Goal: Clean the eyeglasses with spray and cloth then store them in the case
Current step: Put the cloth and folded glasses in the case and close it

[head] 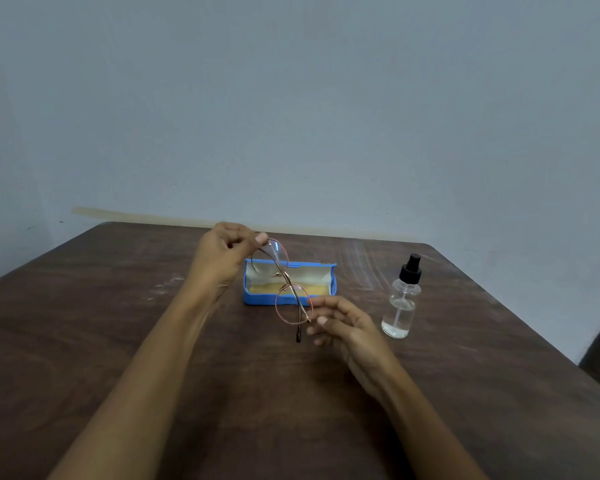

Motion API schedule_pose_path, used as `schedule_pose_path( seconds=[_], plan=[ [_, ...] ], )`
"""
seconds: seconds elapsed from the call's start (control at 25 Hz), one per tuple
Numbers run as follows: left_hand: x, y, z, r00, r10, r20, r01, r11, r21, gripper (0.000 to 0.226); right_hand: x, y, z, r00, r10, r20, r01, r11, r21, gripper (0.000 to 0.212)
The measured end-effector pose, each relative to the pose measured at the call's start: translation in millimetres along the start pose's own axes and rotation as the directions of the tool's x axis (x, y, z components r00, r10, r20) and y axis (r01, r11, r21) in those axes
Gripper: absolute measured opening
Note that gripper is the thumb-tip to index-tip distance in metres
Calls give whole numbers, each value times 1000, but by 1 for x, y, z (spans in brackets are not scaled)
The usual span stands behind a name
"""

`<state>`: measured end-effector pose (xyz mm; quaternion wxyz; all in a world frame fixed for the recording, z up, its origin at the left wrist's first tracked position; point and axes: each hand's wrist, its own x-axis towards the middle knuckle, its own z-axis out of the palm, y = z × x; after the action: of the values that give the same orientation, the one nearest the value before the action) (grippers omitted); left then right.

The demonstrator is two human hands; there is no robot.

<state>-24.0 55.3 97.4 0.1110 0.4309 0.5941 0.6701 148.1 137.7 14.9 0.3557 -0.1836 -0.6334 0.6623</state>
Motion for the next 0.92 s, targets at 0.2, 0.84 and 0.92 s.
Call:
schedule_pose_path(
  seconds=[0.2, 0.84, 0.92],
  plan=[
    [-6, -26, 1, 977, -120, -177, 101, 989, -113, 13, -1, 4, 5, 994, 13, 105, -18, 999, 43, 27],
    [-16, -62, 0, 905, -417, -80, 417, 909, -23, 23, 15, 16, -4, 906, -267, -329, 200, 954, -224, 29],
    [-14, -64, 1, 903, -421, -89, 424, 906, 18, 25, 22, 16, -6, 882, -322, -345, 221, 928, -300, 32]
  ],
)
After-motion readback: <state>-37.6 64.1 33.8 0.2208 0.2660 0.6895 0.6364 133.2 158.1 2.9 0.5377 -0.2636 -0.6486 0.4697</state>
